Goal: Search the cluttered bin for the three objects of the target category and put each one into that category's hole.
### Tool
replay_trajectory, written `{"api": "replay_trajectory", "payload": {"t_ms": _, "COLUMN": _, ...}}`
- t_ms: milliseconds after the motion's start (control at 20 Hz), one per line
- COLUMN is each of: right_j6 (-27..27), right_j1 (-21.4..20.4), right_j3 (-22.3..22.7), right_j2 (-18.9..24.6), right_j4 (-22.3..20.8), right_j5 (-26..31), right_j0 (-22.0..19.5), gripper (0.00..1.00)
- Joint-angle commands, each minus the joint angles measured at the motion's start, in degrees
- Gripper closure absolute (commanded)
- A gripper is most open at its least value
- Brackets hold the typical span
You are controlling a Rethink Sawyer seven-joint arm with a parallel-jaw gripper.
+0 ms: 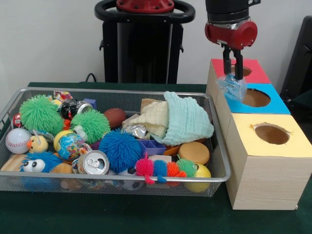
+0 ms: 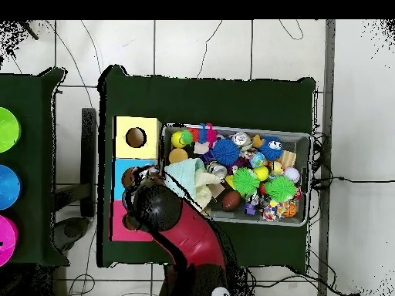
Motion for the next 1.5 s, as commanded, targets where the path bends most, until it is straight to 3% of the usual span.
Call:
{"api": "replay_trajectory", "payload": {"t_ms": 50, "right_j6": 6.5, "right_j1": -3.3, "right_j3": 11.4, "right_j2": 11.2, "right_j4": 3.0, "right_j5": -7.7, "right_j0": -4.9, "gripper": 1.00}}
{"api": "replay_trajectory", "payload": {"t_ms": 200, "right_j6": 8.6, "right_j1": -3.6, "right_j3": 14.0, "right_j2": 16.6, "right_j4": 2.2, "right_j5": -12.1, "right_j0": -7.8, "gripper": 1.00}}
{"api": "replay_trajectory", "payload": {"t_ms": 350, "right_j6": 15.1, "right_j1": -1.2, "right_j3": 16.5, "right_j2": 23.8, "right_j4": -3.9, "right_j5": -19.9, "right_j0": -12.8, "gripper": 1.00}}
{"api": "replay_trajectory", "payload": {"t_ms": 450, "right_j6": 18.6, "right_j1": 0.7, "right_j3": 16.7, "right_j2": 25.2, "right_j4": -7.1, "right_j5": -23.0, "right_j0": -13.4, "gripper": 1.00}}
{"api": "replay_trajectory", "payload": {"t_ms": 950, "right_j6": 25.6, "right_j1": 2.5, "right_j3": 16.8, "right_j2": 24.8, "right_j4": -7.2, "right_j5": -27.9, "right_j0": -8.7, "gripper": 1.00}}
{"api": "replay_trajectory", "payload": {"t_ms": 1500, "right_j6": 30.7, "right_j1": -0.9, "right_j3": 15.9, "right_j2": 22.1, "right_j4": -3.2, "right_j5": -24.6, "right_j0": -2.0, "gripper": 1.00}}
